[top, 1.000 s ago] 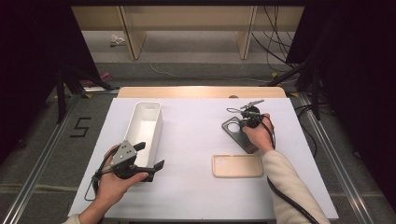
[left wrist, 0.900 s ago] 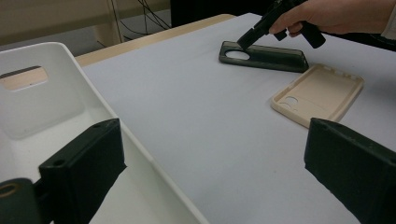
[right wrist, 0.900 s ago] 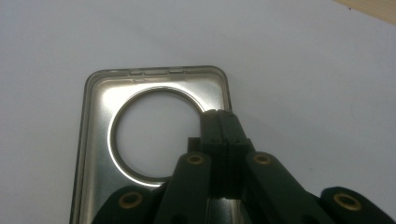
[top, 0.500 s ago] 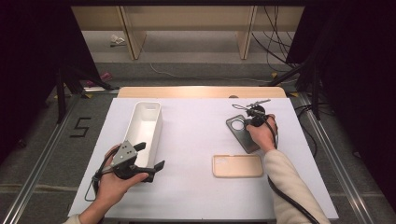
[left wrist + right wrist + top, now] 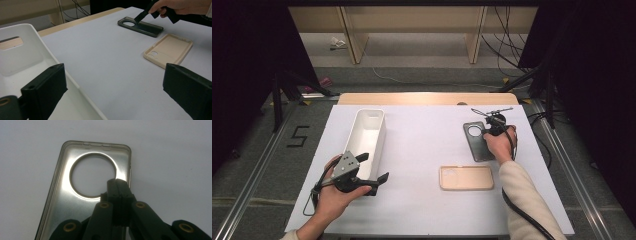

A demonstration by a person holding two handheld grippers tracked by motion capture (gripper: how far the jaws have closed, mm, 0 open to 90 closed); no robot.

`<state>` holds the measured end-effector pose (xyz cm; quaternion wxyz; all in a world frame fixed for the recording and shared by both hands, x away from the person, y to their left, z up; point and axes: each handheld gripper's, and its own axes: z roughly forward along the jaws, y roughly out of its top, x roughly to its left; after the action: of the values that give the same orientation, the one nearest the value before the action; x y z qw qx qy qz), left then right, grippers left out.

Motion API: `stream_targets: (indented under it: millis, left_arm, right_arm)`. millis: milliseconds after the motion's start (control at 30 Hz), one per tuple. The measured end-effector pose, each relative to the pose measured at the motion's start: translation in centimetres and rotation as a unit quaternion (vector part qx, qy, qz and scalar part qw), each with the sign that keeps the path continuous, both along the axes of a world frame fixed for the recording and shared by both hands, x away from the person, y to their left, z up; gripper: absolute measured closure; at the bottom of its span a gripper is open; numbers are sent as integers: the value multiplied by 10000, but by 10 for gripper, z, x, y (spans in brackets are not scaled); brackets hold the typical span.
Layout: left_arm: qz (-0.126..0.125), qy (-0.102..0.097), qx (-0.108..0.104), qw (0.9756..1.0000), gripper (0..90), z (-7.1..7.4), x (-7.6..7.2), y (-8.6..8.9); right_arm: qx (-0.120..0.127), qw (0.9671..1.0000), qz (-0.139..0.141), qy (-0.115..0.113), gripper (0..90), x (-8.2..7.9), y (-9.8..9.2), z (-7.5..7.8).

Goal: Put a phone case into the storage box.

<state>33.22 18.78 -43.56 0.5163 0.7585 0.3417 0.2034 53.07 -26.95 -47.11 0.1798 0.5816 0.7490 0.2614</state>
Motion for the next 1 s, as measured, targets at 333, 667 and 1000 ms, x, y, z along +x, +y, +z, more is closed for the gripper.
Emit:
stream_targets:
  millis: [333,667,1000]
  left_arm:
    - [4,5,4,10000,48,0,0,0]
    - [4,9,0,10000,48,0,0,0]
    - [3,3,4,10000,48,0,0,0]
  right_arm:
    - [33,10000,-77,27,900,-3,-6,1]
    - [33,9999,-144,75,900,-4,-8,1]
    - [48,9998,-187,87,900,-6,-9,1]
